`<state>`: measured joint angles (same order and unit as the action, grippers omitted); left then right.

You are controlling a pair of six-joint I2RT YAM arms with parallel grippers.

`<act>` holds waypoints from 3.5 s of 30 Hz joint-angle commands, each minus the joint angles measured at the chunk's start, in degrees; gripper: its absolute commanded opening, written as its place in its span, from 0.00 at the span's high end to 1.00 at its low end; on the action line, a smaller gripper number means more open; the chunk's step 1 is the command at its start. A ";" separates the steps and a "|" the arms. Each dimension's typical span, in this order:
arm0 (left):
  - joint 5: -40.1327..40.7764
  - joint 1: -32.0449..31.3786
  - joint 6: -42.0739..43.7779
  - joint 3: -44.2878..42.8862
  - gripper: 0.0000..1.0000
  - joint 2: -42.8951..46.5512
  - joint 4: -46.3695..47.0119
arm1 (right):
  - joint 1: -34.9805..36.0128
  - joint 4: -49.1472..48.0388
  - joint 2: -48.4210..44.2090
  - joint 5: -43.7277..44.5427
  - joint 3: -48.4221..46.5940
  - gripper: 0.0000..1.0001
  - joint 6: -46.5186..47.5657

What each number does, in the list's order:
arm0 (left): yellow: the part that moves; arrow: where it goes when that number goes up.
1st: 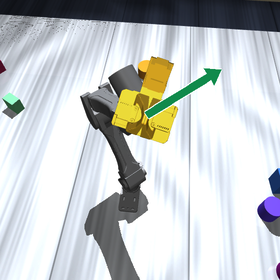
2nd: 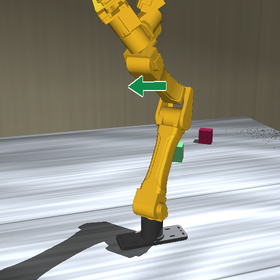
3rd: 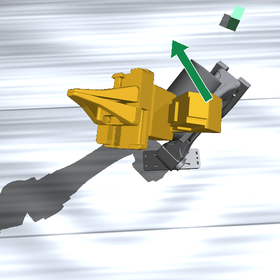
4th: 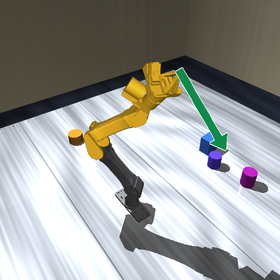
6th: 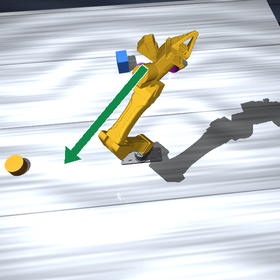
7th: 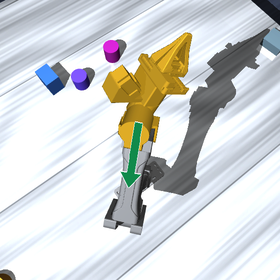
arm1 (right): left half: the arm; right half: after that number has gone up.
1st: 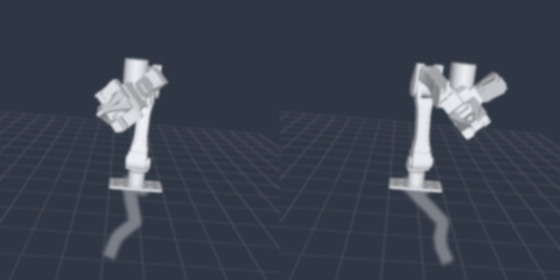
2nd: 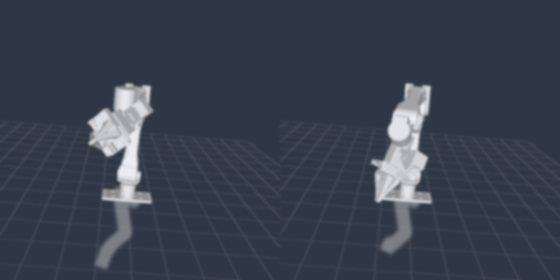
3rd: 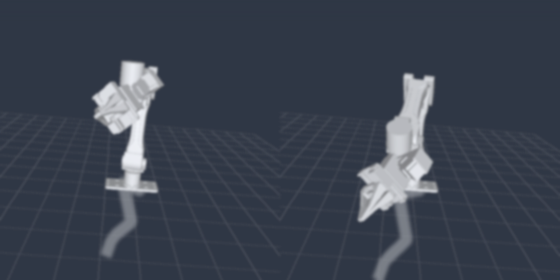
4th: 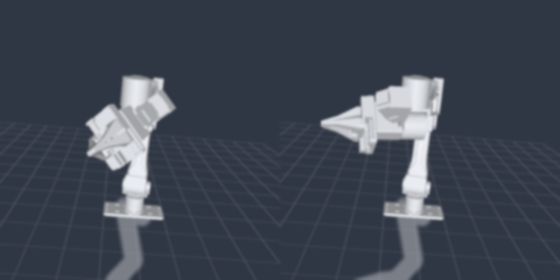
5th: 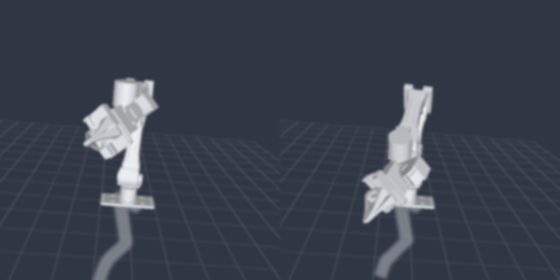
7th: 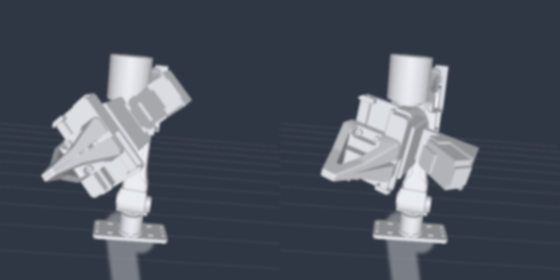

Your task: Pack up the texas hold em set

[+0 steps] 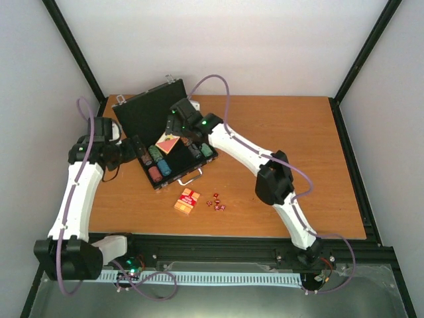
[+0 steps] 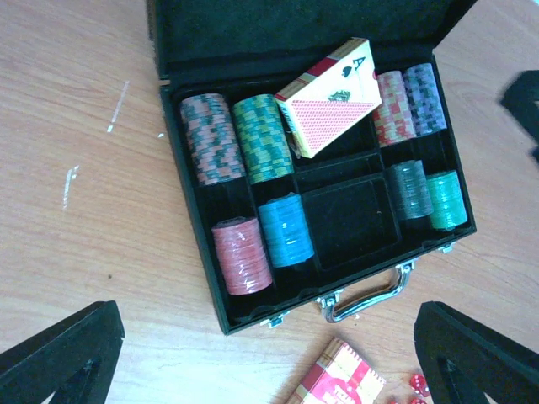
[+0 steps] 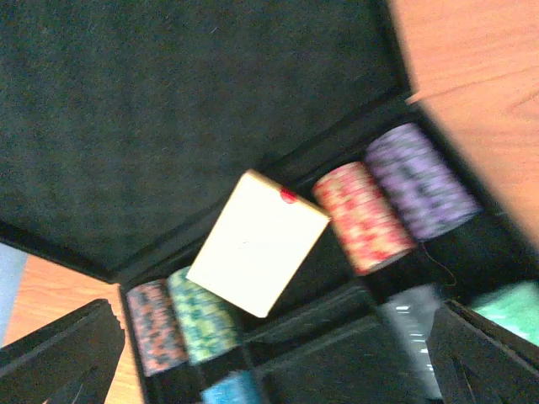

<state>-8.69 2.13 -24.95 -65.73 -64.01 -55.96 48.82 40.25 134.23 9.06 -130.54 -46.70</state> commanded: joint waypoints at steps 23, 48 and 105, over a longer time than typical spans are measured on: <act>11.14 -11.88 24.12 -26.92 0.17 -43.55 16.60 | -25.60 -4.04 -25.52 -1.98 37.07 0.00 24.11; -0.89 -15.76 30.84 -29.22 0.18 -55.70 19.14 | -34.84 -8.16 -29.57 -9.14 48.32 0.00 26.55; 33.07 -17.69 -9.35 -35.49 0.00 -60.82 -2.07 | -34.82 -10.53 -31.49 -14.17 54.94 0.00 28.11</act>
<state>17.43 -16.36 -35.16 -99.90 -123.39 -50.98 13.98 30.15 102.61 -5.06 -75.79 -19.25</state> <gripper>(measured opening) 0.997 1.000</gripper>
